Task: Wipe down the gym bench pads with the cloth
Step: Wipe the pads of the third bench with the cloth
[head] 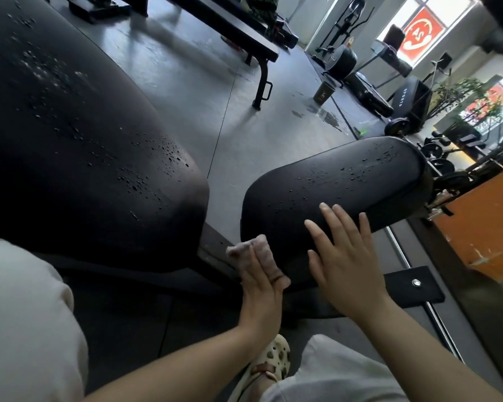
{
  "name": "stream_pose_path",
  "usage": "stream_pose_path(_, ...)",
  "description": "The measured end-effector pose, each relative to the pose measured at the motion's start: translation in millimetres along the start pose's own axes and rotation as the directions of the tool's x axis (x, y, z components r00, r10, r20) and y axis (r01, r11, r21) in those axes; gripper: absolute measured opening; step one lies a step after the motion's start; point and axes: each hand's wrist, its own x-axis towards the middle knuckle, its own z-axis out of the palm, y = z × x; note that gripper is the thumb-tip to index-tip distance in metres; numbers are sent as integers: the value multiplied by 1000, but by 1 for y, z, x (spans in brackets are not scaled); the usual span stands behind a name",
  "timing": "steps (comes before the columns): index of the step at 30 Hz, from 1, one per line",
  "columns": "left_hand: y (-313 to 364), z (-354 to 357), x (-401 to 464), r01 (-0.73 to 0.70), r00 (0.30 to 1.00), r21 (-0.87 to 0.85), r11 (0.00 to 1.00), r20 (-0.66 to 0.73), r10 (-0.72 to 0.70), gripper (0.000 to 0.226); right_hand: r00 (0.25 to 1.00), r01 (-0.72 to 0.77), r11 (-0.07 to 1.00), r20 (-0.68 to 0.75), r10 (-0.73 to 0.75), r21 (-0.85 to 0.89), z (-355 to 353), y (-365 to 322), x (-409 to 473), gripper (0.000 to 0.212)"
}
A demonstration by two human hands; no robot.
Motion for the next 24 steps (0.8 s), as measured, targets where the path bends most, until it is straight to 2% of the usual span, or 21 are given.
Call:
stream_pose_path(2,-16,3,0,-105,991,232,967,-56,121,84,994,-101,995,-51,101,4,-3,8,-4,48)
stream_pose_path(4,-24,2,6,-171,971,247,954,-120,205,77,979,-179,984,-90,180,21,0,12,-8,48)
stream_pose_path(6,-33,-6,15,-238,955,287,928,-108,278,82,970,-208,977,-117,212,45,7,14,-10,48)
stream_pose_path(8,-42,-17,24,-395,887,442,805,-44,459,88,967,-209,975,-135,218,78,14,14,-11,47)
stream_pose_path(11,-42,-29,35,-613,729,571,546,141,670,77,960,-215,965,-150,237,154,19,12,-10,46)
stream_pose_path(13,-32,-32,42,-706,639,569,420,258,724,76,955,-213,952,-159,250,218,21,12,-9,45)
stream_pose_path(15,-20,-32,46,-741,600,577,344,336,726,72,947,-217,931,-168,274,295,22,12,-8,45)
stream_pose_path(18,3,-22,50,-730,599,622,283,384,703,59,930,-232,887,-175,322,400,20,12,-7,47)
stream_pose_path(20,22,-13,54,-708,626,639,301,370,686,52,911,-248,860,-195,364,446,17,14,-6,44)
stream_pose_path(24,62,7,71,-693,665,633,344,378,644,72,811,-325,752,-241,534,573,10,31,-7,39)
